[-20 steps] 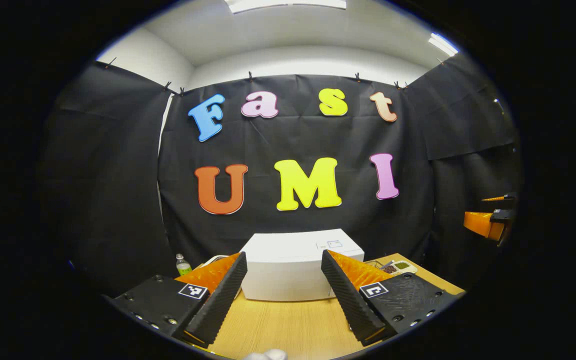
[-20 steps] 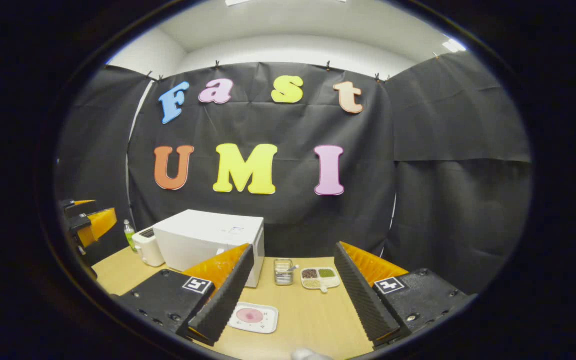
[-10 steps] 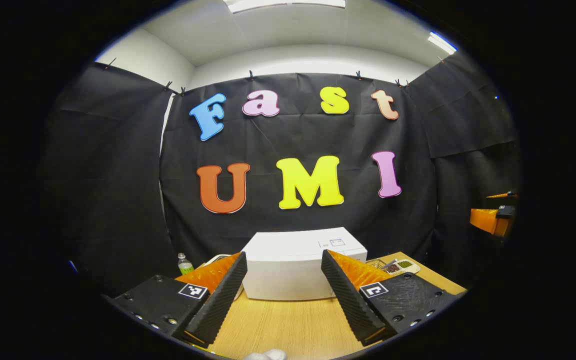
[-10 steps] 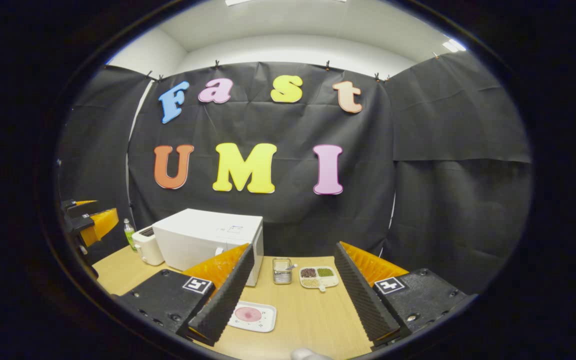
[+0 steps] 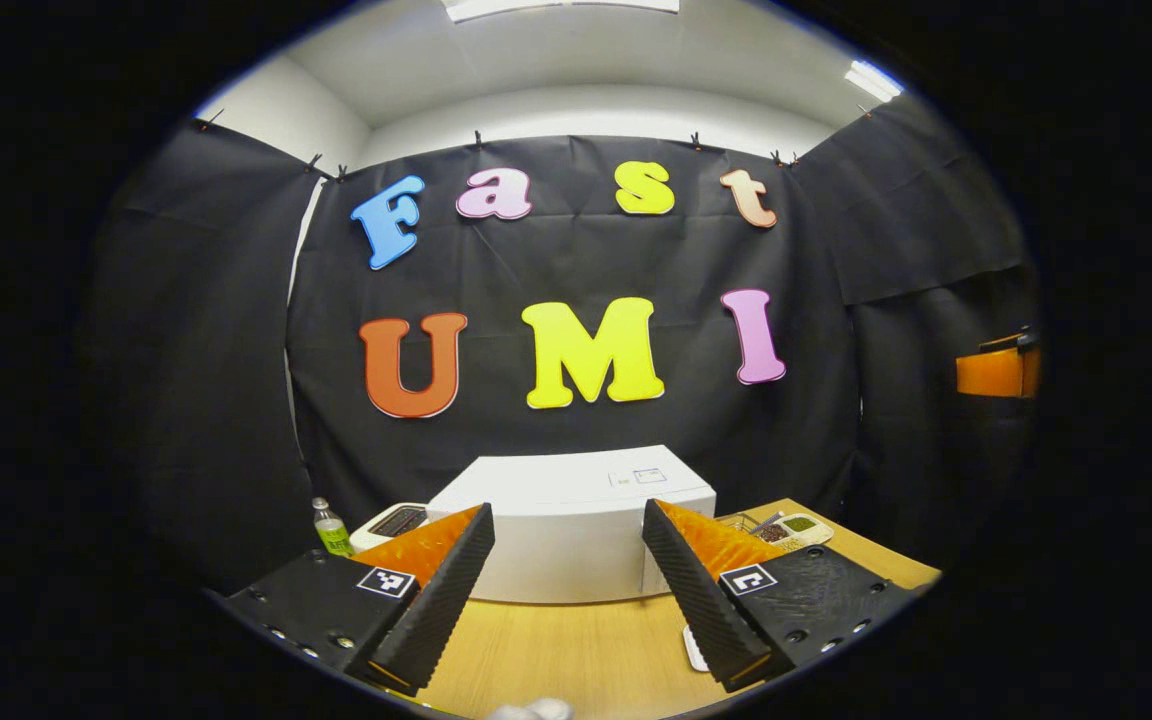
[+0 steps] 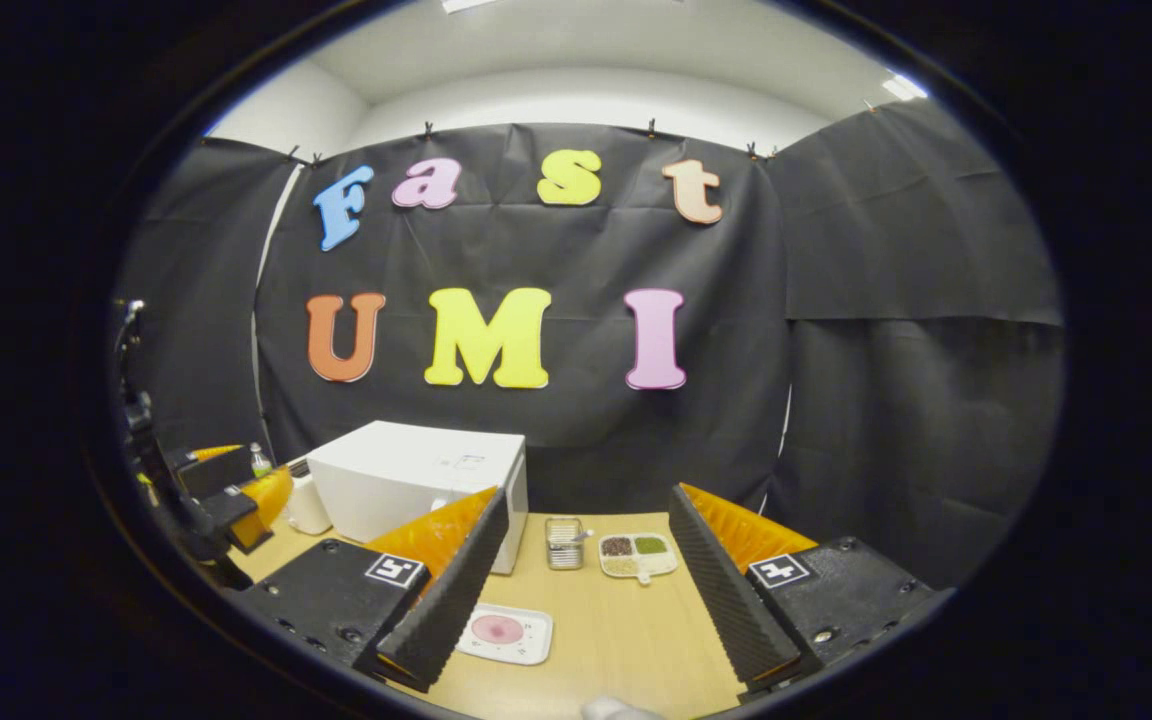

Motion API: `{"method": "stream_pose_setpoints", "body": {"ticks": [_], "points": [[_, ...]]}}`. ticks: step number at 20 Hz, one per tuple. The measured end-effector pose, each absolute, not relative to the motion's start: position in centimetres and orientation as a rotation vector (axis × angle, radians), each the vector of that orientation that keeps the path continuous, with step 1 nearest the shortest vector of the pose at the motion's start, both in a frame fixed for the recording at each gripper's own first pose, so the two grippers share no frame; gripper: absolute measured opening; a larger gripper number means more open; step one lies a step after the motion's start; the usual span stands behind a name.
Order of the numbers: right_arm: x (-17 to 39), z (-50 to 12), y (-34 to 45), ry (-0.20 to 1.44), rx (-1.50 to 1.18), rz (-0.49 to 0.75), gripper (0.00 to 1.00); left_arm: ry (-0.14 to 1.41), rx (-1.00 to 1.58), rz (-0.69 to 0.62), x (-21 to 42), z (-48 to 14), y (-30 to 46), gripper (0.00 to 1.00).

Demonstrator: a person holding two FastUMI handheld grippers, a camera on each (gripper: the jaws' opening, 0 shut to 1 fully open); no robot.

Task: Open the microwave oven with the left hand, put the food in, and close the microwave oven.

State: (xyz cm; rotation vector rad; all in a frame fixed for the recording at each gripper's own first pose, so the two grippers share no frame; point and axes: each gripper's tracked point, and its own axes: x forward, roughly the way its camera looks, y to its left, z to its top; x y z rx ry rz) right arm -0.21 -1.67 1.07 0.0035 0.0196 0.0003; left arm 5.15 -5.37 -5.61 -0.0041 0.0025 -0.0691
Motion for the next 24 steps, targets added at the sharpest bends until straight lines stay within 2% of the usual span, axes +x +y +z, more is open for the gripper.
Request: {"method": "stream_pose_setpoints", "body": {"ticks": [9,20,21,22,23,24], "points": [[0.2,1.8,-3.7,0.053,-0.010,-0.042,1.00,0.091,-0.040,-0.167,14.8,-14.8,-13.4,0.95],[1.6,0.1,-6.0,0.131,-0.036,-0.102,1.00,0.199,-0.036,-0.157,25.6,-23.8,-16.3,0.95],[1.7,0.0,-6.2,0.137,-0.043,-0.109,1.00,0.207,-0.040,-0.146,26.2,-24.2,-16.3,0.93],[1.8,-0.2,-6.4,0.141,-0.046,-0.113,1.00,0.211,-0.046,-0.142,26.5,-24.5,-16.1,1.00],[2.0,-0.3,-6.5,0.147,-0.048,-0.116,1.00,0.213,-0.051,-0.138,26.7,-24.8,-16.2,0.70],[2.1,-0.5,-6.5,0.152,-0.052,-0.117,1.00,0.221,-0.046,-0.123,26.9,-25.1,-15.9,0.70]]}}
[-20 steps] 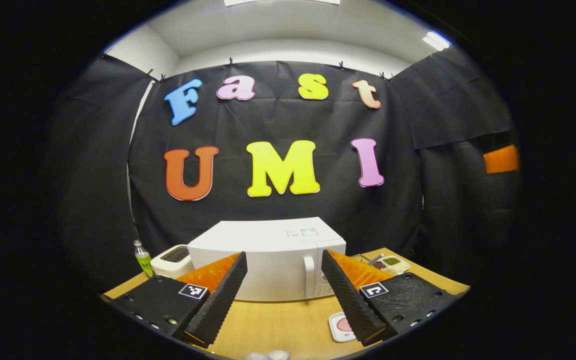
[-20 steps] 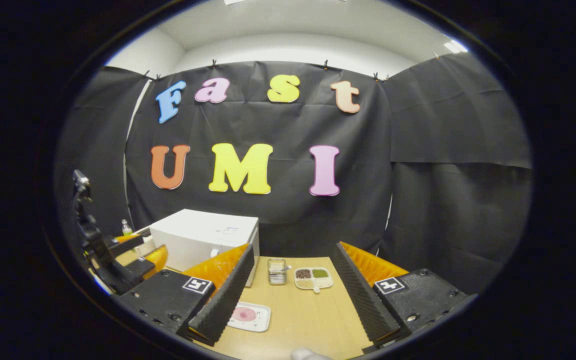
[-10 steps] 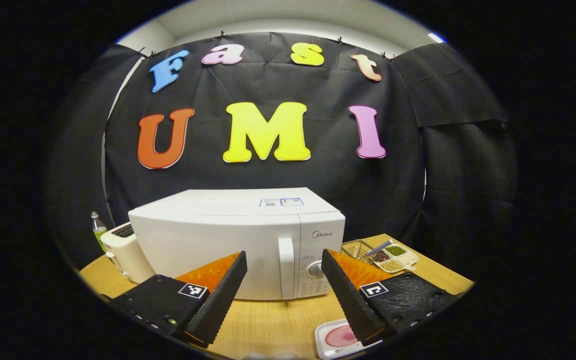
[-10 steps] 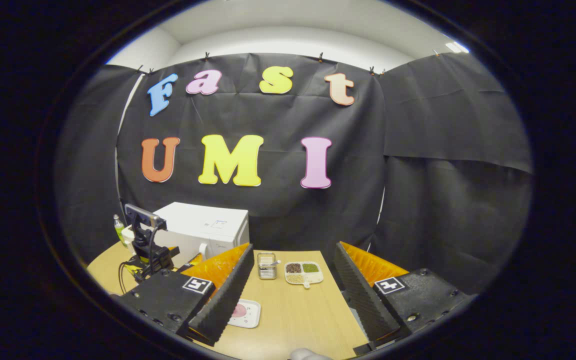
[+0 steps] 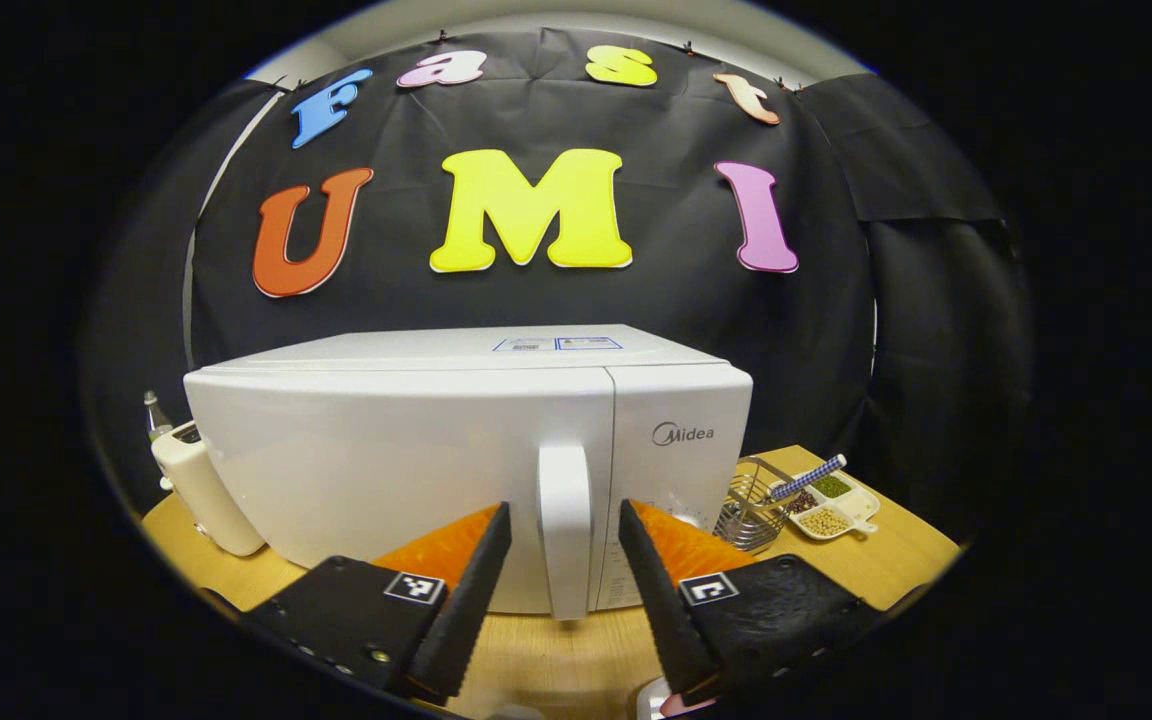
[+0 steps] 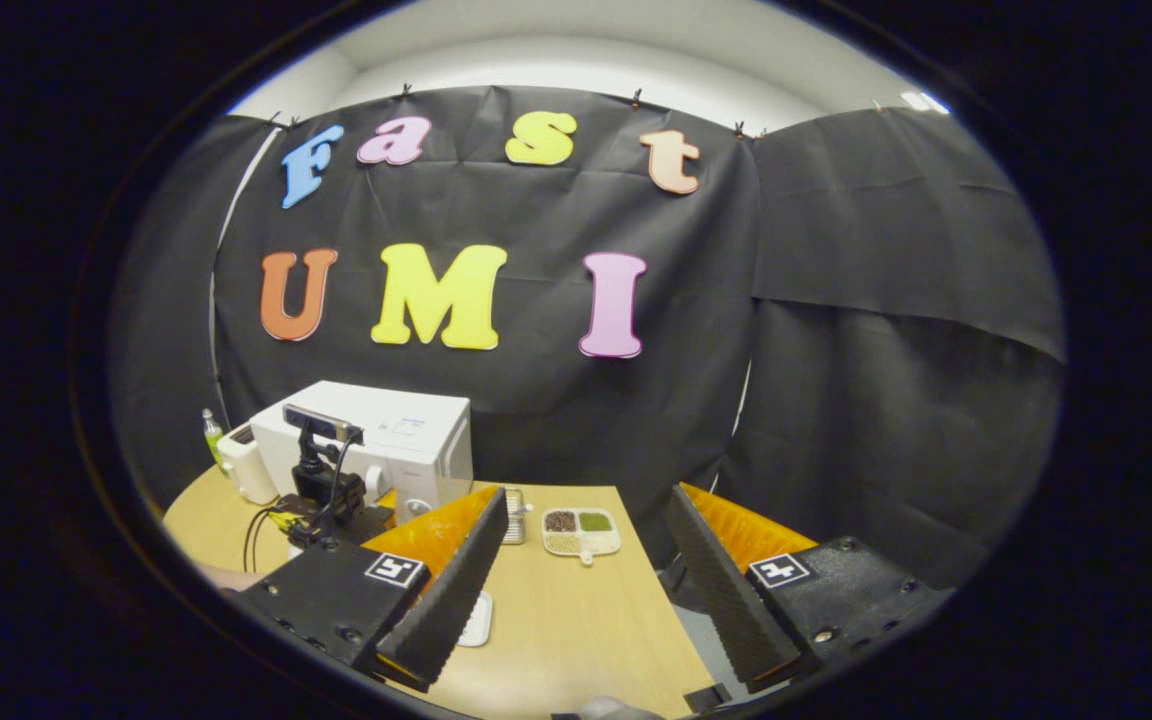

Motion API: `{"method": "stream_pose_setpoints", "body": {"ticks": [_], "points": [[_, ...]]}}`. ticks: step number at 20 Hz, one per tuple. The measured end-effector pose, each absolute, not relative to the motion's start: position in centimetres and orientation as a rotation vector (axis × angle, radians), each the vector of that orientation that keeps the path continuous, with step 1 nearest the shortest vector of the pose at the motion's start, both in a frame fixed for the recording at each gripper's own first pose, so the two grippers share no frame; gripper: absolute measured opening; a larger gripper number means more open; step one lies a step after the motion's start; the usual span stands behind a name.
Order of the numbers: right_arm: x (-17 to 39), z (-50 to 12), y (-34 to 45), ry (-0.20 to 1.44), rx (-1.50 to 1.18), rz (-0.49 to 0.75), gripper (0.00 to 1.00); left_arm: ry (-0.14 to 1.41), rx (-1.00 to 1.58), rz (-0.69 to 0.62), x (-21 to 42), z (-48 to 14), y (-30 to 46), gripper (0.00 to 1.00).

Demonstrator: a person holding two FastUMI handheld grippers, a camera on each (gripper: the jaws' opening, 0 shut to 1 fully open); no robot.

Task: Open the microwave oven with the left hand, put the food in, and close the microwave oven.

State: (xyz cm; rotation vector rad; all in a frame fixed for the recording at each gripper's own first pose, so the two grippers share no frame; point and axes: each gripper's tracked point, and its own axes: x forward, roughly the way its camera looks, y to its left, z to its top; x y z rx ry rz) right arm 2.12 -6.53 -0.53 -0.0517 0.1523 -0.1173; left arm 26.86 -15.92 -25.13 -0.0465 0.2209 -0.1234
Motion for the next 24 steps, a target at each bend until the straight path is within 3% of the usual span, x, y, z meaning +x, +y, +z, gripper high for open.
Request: {"method": "stream_pose_setpoints", "body": {"ticks": [2,3,4,7,11,12,20,24], "points": [[2.6,-1.0,-6.7,0.166,-0.059,-0.121,1.00,0.221,-0.055,-0.135,27.1,-25.3,-16.4,0.32],[2.8,-1.3,-6.6,0.179,-0.053,-0.117,1.00,0.217,-0.055,-0.142,27.6,-25.5,-16.7,0.40],[2.9,-1.7,-6.3,0.192,-0.040,-0.105,1.00,0.211,-0.045,-0.139,27.7,-25.5,-16.8,0.28],[3.6,-1.8,-6.0,0.196,-0.017,-0.095,0.96,0.204,-0.031,-0.145,27.2,-25.5,-16.5,0.17],[3.9,-1.8,-5.2,0.200,-0.021,-0.071,1.00,0.213,-0.043,-0.165,26.9,-25.7,-16.3,0.12],[4.0,-1.8,-5.0,0.201,-0.021,-0.065,1.00,0.210,-0.037,-0.167,26.8,-25.6,-16.3,0.07],[3.2,-1.0,-3.9,0.179,-0.030,-0.035,0.96,0.228,-0.047,-0.193,26.7,-25.8,-16.2,0.08],[2.2,-0.7,-3.8,0.162,-0.020,-0.033,1.00,0.203,-0.020,-0.213,22.3,-25.9,-15.3,0.08]]}}
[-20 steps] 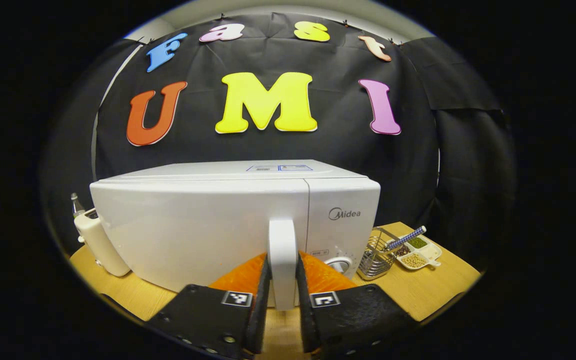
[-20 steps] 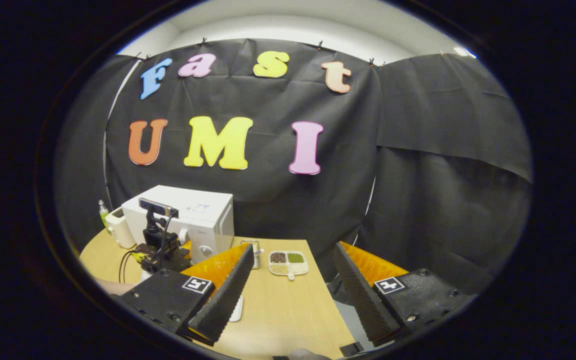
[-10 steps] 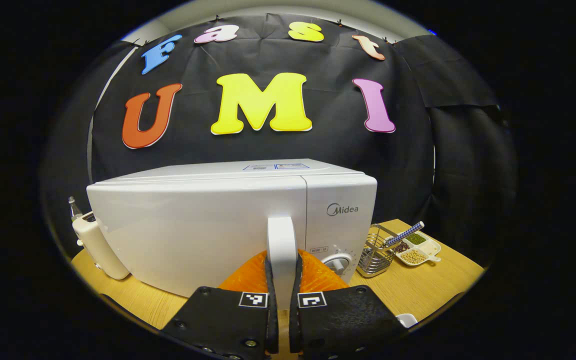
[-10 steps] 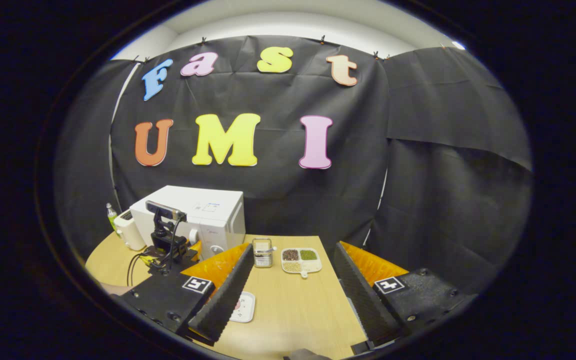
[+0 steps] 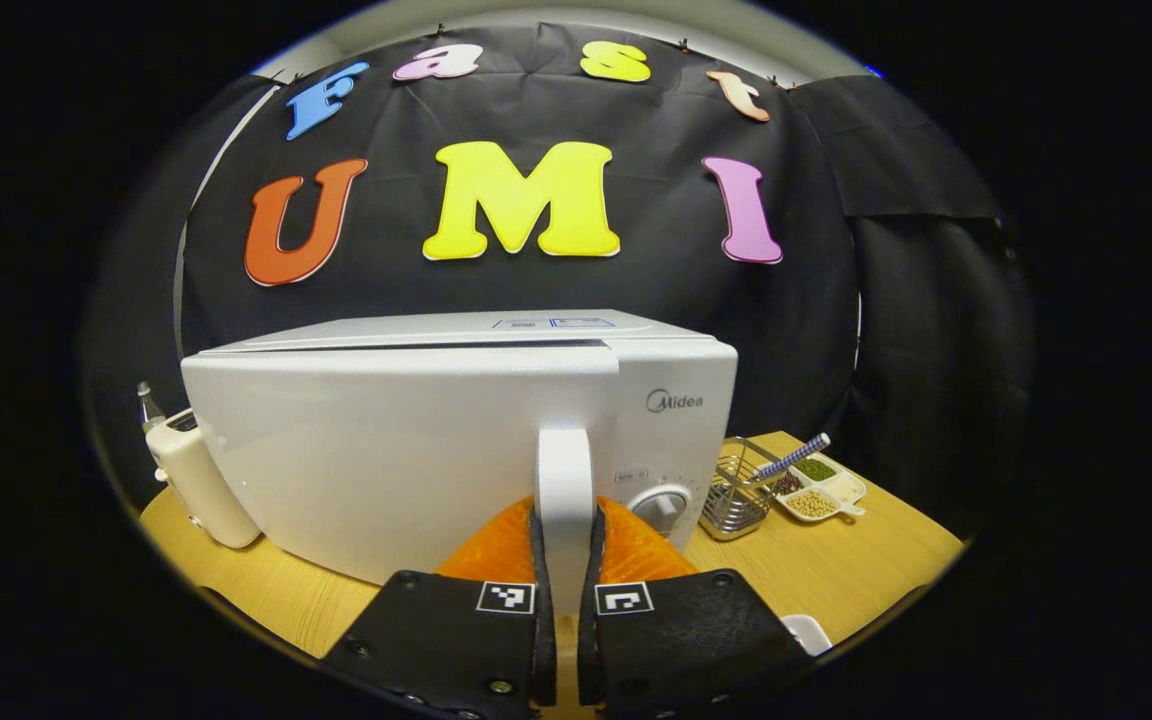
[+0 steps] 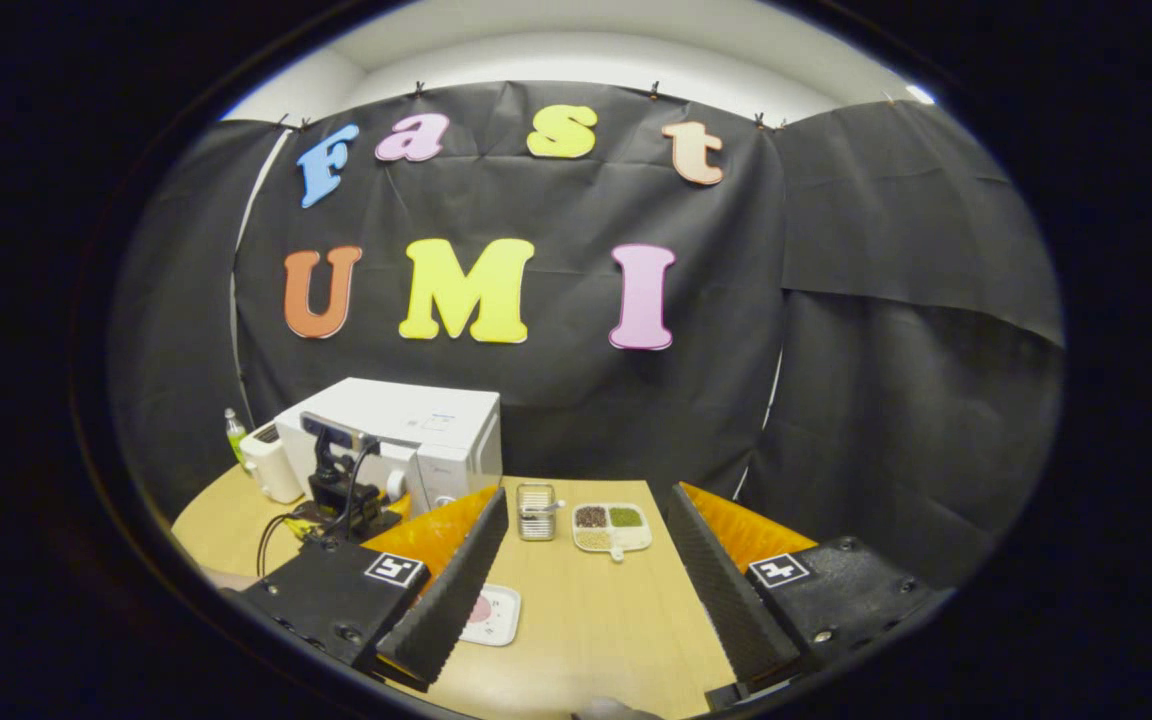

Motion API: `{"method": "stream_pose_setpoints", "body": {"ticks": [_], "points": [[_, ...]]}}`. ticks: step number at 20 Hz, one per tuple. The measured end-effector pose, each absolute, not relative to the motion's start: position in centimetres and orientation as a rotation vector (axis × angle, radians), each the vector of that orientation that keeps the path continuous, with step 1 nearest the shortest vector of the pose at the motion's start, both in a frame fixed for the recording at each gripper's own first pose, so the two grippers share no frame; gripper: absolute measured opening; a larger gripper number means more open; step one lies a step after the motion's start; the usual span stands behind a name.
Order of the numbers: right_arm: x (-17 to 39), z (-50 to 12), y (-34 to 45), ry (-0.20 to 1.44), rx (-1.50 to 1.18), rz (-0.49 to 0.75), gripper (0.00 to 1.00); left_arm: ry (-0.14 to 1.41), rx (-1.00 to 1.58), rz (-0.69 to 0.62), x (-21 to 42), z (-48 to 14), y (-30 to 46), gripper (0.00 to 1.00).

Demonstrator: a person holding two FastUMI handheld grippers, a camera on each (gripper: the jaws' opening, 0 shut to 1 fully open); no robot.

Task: Open the microwave oven with the left hand, put the food in, and close the microwave oven.

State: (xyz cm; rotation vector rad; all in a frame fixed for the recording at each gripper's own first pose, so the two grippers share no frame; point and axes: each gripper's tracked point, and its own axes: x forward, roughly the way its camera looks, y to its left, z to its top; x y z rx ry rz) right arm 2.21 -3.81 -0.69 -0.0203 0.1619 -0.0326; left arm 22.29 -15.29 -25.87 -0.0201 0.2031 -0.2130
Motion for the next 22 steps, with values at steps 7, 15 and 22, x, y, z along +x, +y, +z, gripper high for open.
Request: {"method": "stream_pose_setpoints", "body": {"ticks": [7,15,22], "points": [[0.7,-1.4,0.0,0.172,0.006,0.052,1.00,0.216,-0.024,-0.272,13.5,-26.2,-10.5,0.11],[-1.3,-2.5,4.4,0.181,0.012,0.165,0.96,0.244,-0.046,-0.132,7.8,-26.5,-3.7,0.29],[-3.2,-3.0,5.5,0.173,0.017,0.175,1.00,0.240,-0.013,-0.058,4.7,-26.2,2.0,0.94]]}}
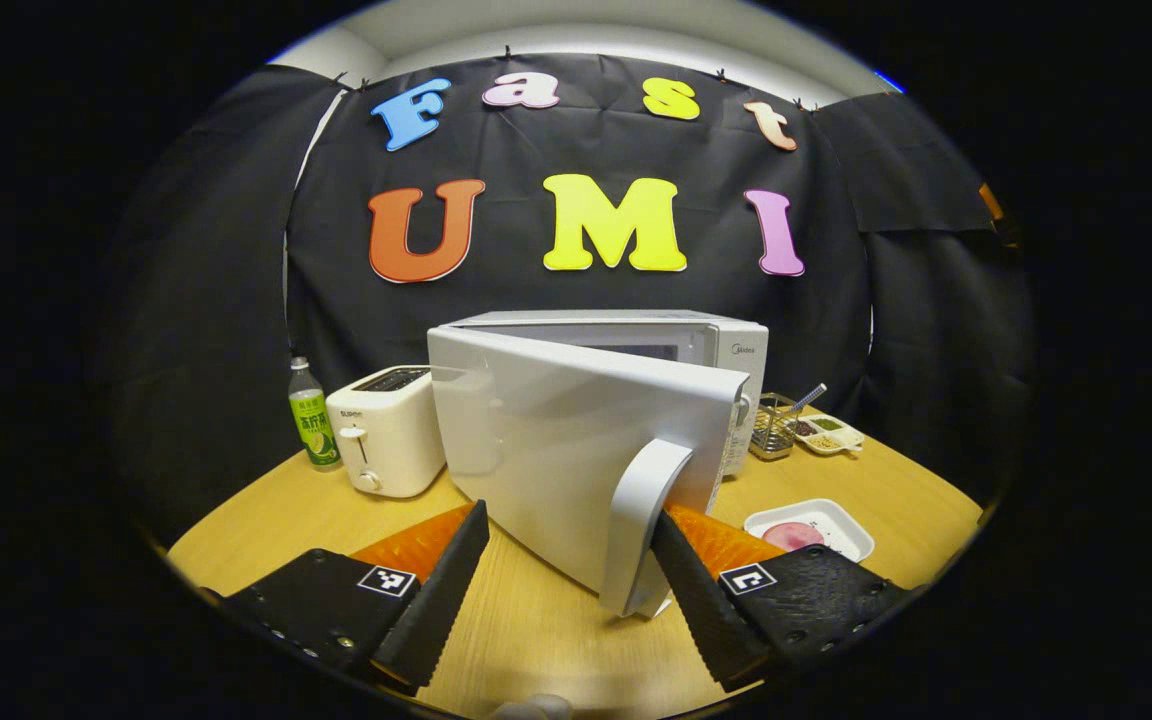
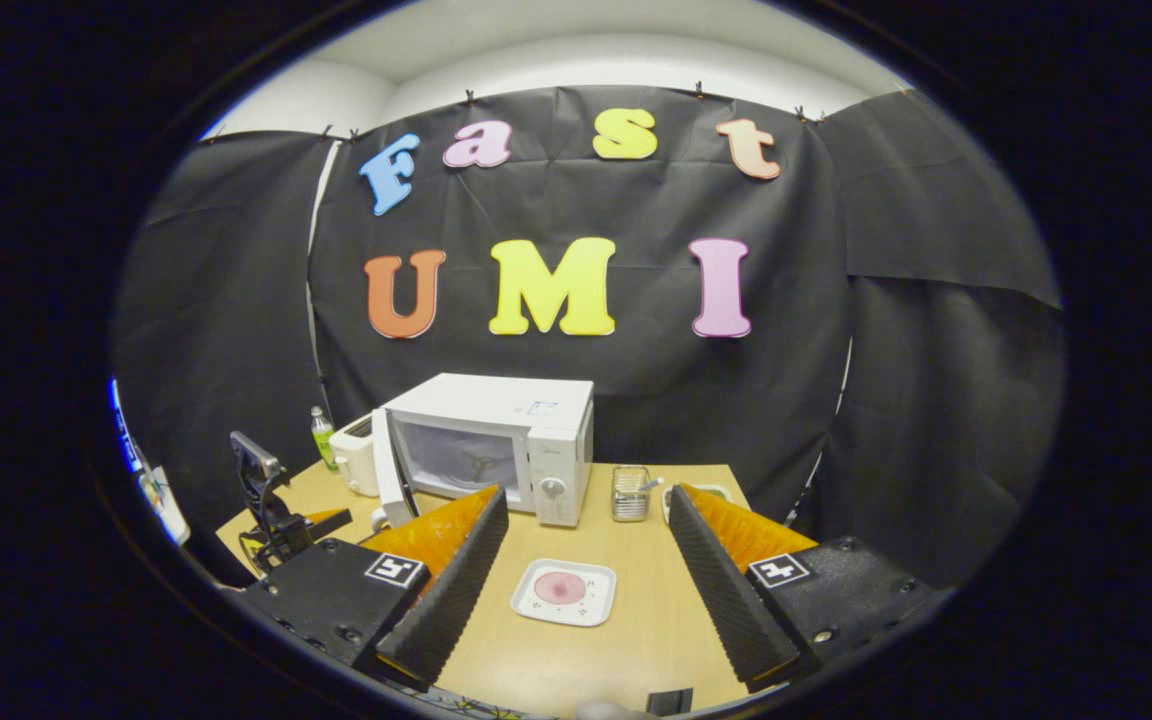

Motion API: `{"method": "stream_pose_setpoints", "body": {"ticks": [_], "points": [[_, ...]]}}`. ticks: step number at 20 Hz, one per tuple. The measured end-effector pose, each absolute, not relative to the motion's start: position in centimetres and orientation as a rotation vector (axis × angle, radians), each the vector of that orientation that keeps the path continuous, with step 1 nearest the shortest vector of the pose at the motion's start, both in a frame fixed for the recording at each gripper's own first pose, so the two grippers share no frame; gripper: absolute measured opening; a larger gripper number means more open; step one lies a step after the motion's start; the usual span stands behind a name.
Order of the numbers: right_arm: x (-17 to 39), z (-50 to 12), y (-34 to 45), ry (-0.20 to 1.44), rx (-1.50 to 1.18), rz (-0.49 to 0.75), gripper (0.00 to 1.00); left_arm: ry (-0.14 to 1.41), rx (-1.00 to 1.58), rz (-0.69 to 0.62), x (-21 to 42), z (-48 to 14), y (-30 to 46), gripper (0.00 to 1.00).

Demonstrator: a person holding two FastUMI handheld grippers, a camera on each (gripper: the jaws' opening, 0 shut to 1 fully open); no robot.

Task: Open the microwave oven with the left hand, put the food in, and close the microwave oven.

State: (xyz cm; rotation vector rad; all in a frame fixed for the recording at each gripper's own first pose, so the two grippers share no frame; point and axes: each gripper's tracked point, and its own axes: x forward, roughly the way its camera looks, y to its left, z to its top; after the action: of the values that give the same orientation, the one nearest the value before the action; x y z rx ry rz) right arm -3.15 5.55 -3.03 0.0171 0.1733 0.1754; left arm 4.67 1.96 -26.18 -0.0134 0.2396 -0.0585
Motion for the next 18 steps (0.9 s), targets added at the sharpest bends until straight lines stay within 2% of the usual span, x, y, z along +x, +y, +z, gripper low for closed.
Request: {"method": "stream_pose_setpoints", "body": {"ticks": [15,16,17,18], "points": [[-3.2,-6.7,10.9,0.228,0.003,0.260,1.00,0.304,0.003,0.127,-1.7,-27.2,16.6,0.96],[-3.1,-7.0,11.0,0.234,-0.001,0.263,1.00,0.301,0.000,0.131,-2.0,-27.1,17.1,0.89],[-2.9,-7.4,11.1,0.242,0.001,0.266,1.00,0.305,0.003,0.133,-2.0,-27.0,17.4,0.88],[-2.8,-7.7,11.2,0.250,0.003,0.270,0.96,0.305,0.017,0.140,-2.3,-27.0,17.7,0.95]]}}
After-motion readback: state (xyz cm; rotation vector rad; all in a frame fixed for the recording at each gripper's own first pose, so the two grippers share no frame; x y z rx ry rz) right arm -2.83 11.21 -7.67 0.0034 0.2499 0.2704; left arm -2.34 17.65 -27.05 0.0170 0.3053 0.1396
